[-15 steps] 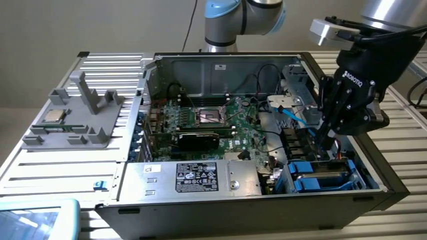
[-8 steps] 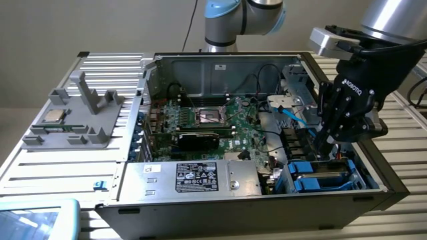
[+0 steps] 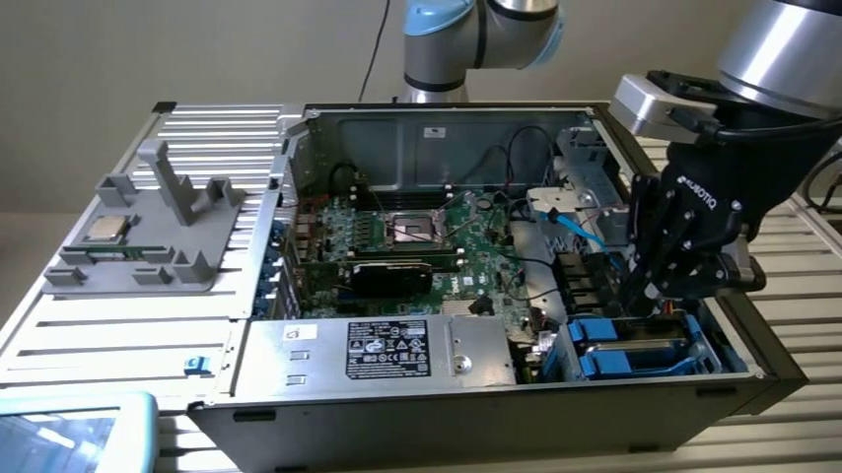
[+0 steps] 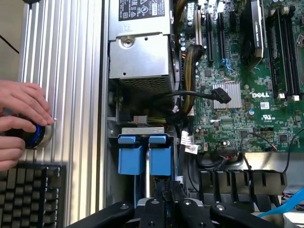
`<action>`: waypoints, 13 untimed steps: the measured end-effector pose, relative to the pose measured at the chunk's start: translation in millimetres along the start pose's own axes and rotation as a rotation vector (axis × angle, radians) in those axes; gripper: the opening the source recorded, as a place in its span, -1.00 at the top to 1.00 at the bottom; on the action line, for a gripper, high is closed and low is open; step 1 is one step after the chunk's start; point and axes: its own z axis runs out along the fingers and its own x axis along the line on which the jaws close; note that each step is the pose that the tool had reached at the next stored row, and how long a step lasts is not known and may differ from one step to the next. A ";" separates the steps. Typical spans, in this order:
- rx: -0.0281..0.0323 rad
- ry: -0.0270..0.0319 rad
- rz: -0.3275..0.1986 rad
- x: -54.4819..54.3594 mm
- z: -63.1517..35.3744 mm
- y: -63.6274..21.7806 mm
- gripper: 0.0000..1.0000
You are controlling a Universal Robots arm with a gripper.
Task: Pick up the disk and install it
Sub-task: 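Insert the second disk wire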
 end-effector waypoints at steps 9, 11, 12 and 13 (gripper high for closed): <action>0.0150 -0.0282 -0.001 3.5 4.4 1.9 0.69; 0.0243 -0.0367 -0.001 5.0 4.8 1.8 0.69; 0.0287 -0.0399 -0.001 5.6 4.9 1.9 0.69; 0.0334 -0.0422 -0.001 5.9 5.0 1.9 0.69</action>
